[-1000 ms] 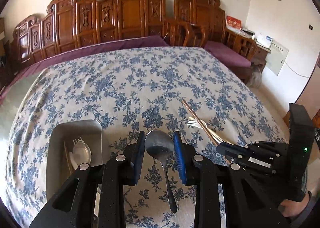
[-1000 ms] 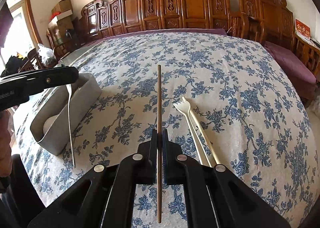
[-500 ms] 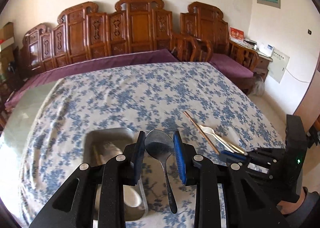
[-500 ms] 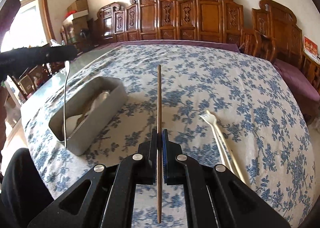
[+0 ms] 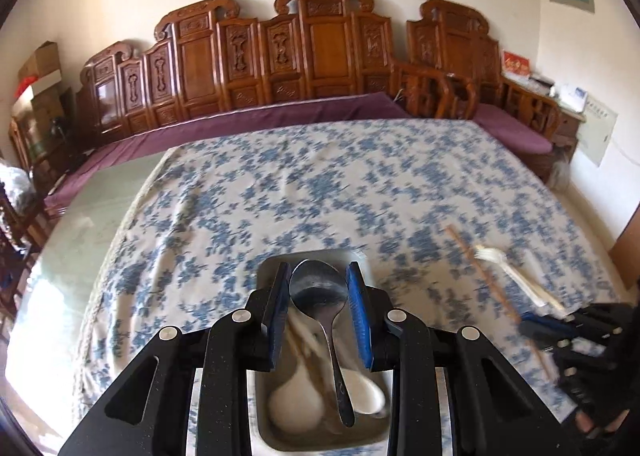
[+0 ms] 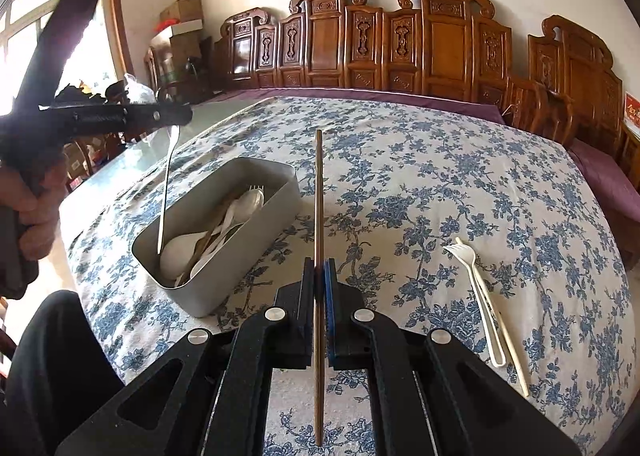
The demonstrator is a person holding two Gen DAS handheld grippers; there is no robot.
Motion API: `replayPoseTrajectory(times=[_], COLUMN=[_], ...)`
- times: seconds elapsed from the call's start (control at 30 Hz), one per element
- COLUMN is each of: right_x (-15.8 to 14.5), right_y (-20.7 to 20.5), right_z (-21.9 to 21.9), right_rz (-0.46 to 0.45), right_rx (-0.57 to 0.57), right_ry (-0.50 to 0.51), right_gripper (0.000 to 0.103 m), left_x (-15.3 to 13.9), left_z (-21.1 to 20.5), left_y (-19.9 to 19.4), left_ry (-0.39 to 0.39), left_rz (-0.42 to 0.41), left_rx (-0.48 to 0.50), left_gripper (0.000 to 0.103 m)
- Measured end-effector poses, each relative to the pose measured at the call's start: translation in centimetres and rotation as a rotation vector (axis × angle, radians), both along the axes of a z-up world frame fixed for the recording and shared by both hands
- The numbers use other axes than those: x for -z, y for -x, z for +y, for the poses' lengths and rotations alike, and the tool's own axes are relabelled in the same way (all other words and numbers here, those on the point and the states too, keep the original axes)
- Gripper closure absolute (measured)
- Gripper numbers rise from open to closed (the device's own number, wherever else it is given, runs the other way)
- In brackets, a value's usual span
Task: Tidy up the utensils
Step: 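Lift the silver spoon with the left tool over the grey tray, then lower the silver spoon into the grey tray with the left tool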
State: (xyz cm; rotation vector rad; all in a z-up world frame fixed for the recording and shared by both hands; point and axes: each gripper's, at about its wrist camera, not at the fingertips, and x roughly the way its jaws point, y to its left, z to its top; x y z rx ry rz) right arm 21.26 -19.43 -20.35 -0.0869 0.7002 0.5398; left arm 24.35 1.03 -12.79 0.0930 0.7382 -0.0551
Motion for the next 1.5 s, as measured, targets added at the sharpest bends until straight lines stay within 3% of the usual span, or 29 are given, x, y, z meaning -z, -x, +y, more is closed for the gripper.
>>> replayPoseTrajectory(times=[0.3, 1.0, 1.1, 1.5], right_x=[0.3, 0.3, 0.5, 0.9], right_y=[-0.7, -1.3, -1.4, -1.2], right_z=[-0.5, 0.1, 0.2, 0.7], right_rz=[0.018, 0.026, 0.035, 0.057], right_rx=[0.004, -0.019, -0.021, -0.029], right_ry=[-0.020, -0.042, -0.040, -0.047], right_gripper=[0.097, 0.097, 0.097, 0.097], left_x=[3.9, 9.9, 9.9, 6.2], left_z=[1.3, 0.8, 1.2, 2.7], left_y=[-2.1, -6.4, -6.2, -1.3], left_ry=[-0.049, -0.051, -0.040, 0.021], left_rz=[0.090, 0.215, 0.214, 0.133], left_rx=[-0.027, -0.037, -0.041, -0.024], left_gripper=[0.077, 0.075, 0.065, 0.064])
